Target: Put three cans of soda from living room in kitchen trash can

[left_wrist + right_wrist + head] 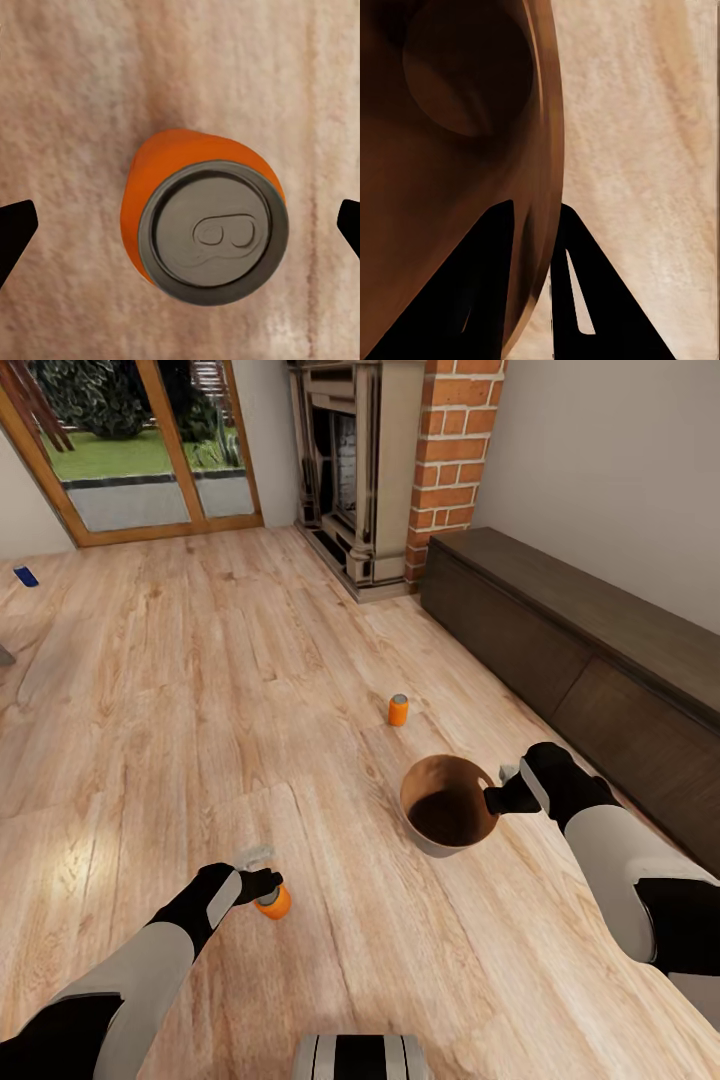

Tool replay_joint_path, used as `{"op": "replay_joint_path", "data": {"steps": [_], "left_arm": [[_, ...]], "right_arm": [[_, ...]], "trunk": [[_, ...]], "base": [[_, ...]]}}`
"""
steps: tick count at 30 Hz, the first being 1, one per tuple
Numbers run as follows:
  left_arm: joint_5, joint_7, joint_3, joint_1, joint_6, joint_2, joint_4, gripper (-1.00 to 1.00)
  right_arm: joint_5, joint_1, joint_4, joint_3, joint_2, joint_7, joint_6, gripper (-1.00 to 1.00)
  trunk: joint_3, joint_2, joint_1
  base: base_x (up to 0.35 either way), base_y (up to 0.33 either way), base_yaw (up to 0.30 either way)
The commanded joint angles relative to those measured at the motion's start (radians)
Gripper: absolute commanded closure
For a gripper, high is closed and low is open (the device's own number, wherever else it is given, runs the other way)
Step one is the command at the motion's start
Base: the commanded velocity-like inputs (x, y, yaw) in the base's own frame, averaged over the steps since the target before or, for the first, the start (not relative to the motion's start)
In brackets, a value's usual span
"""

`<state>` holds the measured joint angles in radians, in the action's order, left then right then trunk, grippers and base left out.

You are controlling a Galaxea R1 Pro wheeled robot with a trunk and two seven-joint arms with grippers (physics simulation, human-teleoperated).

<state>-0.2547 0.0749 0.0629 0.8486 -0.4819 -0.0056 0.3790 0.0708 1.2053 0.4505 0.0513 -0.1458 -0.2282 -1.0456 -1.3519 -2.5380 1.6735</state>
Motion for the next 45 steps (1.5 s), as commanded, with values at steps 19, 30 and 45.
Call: {"op": "replay_joint_path", "data": {"steps": [19, 30, 45], "left_arm": [[0.0, 0.0, 0.0, 0.0, 0.0, -0.001, 0.0, -1.0], [0.0, -0.001, 0.0, 0.0, -0.001, -0.001, 0.0, -1.0], [0.0, -0.001, 0.0, 0.0, -0.001, -0.001, 0.0, -1.0]], "right_arm": [[-0.023, 0.0, 0.0, 0.018, 0.002, -0.005, -0.002, 1.0], [-0.022, 0.0, 0.0, 0.018, 0.017, -0.005, -0.002, 1.0], [-0.022, -0.001, 0.001, 0.019, 0.022, -0.005, -0.002, 1.0]], "trunk": [[-0.023, -0.001, 0.003], [-0.031, -0.002, 0.003], [-0.046, -0.003, 0.005]], "base": [[0.0, 0.0, 0.0], [0.0, 0.0, 0.0], [0.0, 0.0, 0.0]]}}
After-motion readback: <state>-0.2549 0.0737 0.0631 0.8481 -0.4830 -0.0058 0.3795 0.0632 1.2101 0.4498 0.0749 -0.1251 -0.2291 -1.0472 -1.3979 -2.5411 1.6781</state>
